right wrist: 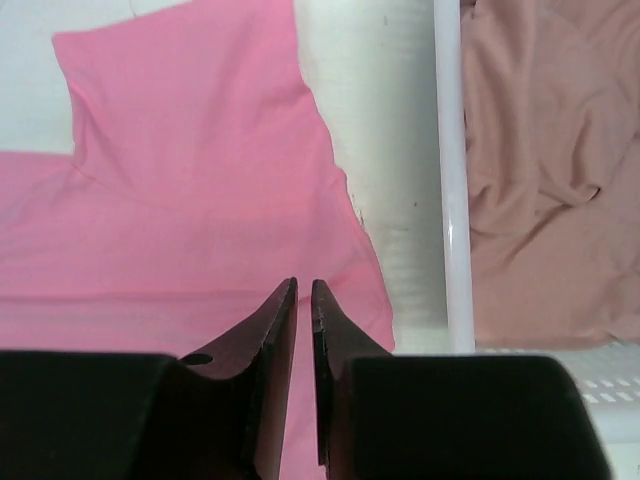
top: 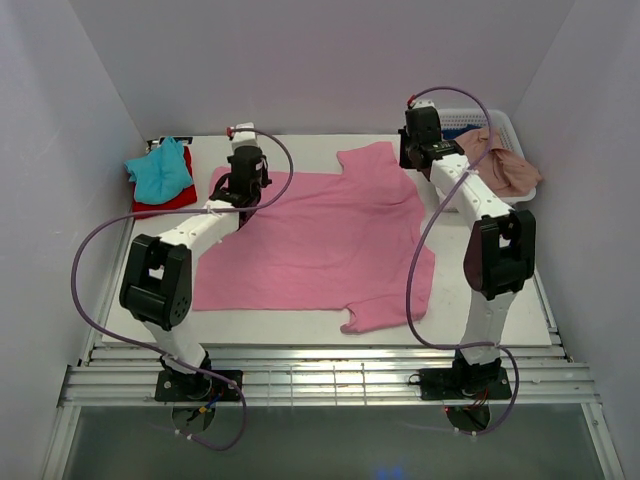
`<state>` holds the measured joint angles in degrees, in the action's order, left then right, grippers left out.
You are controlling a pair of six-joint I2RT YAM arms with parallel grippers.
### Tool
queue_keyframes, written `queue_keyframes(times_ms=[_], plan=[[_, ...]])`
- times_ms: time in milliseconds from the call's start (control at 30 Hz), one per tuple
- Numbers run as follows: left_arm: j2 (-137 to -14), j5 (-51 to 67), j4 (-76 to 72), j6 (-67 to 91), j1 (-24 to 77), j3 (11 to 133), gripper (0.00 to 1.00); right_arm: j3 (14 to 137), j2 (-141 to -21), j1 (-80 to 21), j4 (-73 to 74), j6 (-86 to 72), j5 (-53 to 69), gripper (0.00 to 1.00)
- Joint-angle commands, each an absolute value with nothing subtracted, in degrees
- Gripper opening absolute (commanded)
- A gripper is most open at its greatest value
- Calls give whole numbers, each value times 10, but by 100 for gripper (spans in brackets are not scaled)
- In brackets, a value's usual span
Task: Fold and stack the t-shirts
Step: Flatten the tshirt out
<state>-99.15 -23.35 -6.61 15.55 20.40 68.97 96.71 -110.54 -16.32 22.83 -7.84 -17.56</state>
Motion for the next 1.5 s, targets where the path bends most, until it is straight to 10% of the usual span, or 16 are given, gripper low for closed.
queue_keyframes(times_ms=[0,167,233,367,1467], plan=[[-1009,-285,-59,121,198,726,0,1037,-1152,-166,235,-66,-193,17],[-1069,-242,-9,118,159,787,2,1149,-1260,-165,278,-69,-164,31],[-1095,-215,0,118,128,818,37,1213,-1308,-165,290,-66,-142,55],[-1137,-185,6,103,86,863,59,1280,-1361,-160,292,-59,-134,71],[-1398,-183,25,30,11,1112,59,1337,-1495,-86,223,-112,-42,74]])
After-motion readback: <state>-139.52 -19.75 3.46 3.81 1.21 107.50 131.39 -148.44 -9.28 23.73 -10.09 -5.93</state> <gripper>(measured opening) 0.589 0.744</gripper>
